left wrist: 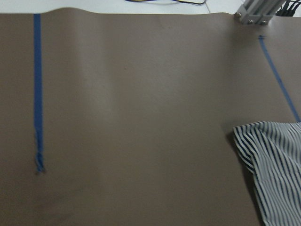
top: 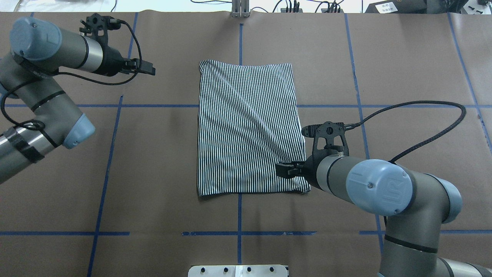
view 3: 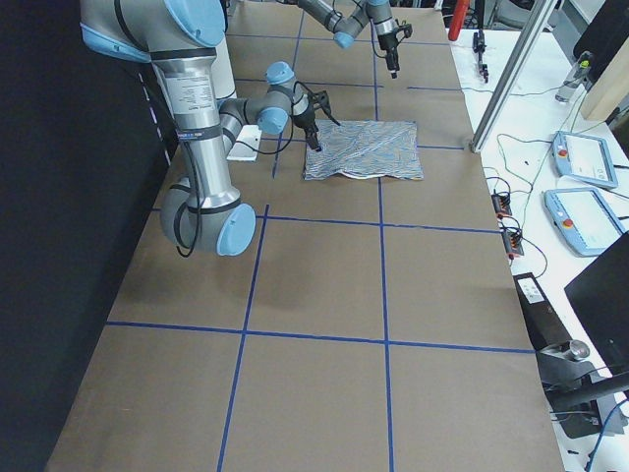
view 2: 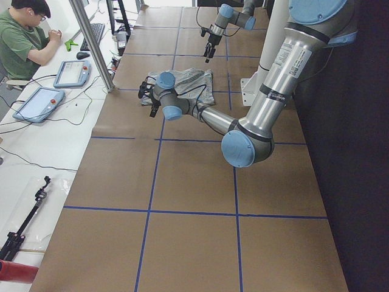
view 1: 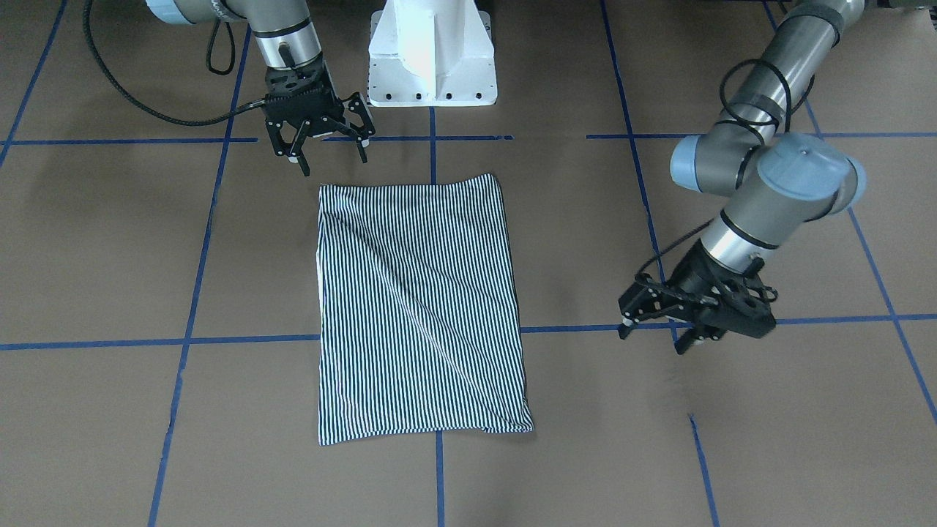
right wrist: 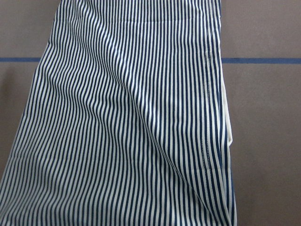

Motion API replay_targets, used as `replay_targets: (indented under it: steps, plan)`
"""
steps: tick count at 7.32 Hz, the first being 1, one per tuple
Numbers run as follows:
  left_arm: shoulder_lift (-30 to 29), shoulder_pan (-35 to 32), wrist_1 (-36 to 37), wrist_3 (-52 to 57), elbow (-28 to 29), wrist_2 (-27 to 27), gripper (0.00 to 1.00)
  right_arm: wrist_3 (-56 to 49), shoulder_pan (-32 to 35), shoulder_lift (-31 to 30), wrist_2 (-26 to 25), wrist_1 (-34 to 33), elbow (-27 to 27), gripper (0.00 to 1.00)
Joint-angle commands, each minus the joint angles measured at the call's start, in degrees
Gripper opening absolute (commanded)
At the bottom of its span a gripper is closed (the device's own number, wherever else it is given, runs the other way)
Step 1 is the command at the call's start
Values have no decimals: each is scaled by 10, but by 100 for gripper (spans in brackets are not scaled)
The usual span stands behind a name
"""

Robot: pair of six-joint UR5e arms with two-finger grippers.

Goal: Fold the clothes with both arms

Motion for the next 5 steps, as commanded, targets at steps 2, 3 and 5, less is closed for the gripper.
replay_targets:
  steps: [2, 3, 5]
  plan:
    - [32, 163, 103, -225, -168, 119, 100, 109, 16, -7, -6, 95, -36, 100]
    - [32, 221, 111, -277, -168, 194, 100, 109, 26, -5, -6, 97, -48, 100]
    - [15, 271, 189, -309, -160, 223, 99, 109, 28, -4, -6, 97, -49, 100]
